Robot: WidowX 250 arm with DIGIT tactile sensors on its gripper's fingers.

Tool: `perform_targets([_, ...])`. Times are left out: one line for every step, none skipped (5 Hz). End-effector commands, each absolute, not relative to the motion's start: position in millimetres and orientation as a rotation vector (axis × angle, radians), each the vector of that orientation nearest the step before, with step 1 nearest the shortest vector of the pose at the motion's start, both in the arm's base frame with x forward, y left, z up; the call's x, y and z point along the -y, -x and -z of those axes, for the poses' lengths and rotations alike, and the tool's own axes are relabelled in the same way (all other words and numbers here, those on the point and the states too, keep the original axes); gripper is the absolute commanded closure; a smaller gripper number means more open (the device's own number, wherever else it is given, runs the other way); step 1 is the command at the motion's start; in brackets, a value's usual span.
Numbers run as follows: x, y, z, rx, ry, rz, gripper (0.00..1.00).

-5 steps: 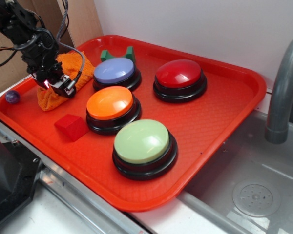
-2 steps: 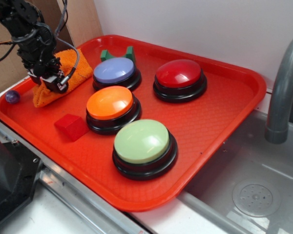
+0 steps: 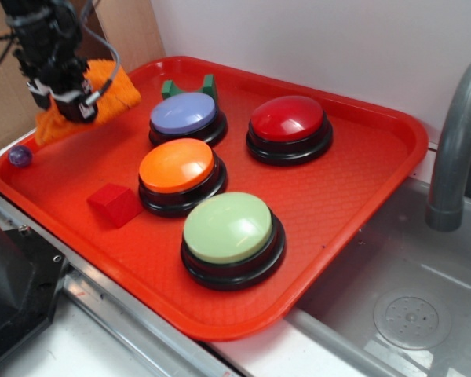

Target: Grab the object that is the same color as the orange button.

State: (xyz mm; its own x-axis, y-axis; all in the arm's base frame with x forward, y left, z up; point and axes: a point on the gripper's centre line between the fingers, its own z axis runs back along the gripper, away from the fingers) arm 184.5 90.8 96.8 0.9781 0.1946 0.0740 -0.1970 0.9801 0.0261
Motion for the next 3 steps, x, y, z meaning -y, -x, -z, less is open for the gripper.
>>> perform_targets([-34,-173,-150,0.100,0.068,-0.127,1.00])
perform_targets([-13,-167,-148,0.089,0.052,-0.116,1.00])
perform_targets([-14,-167,-142,0.103,0.077,-0.140,1.00])
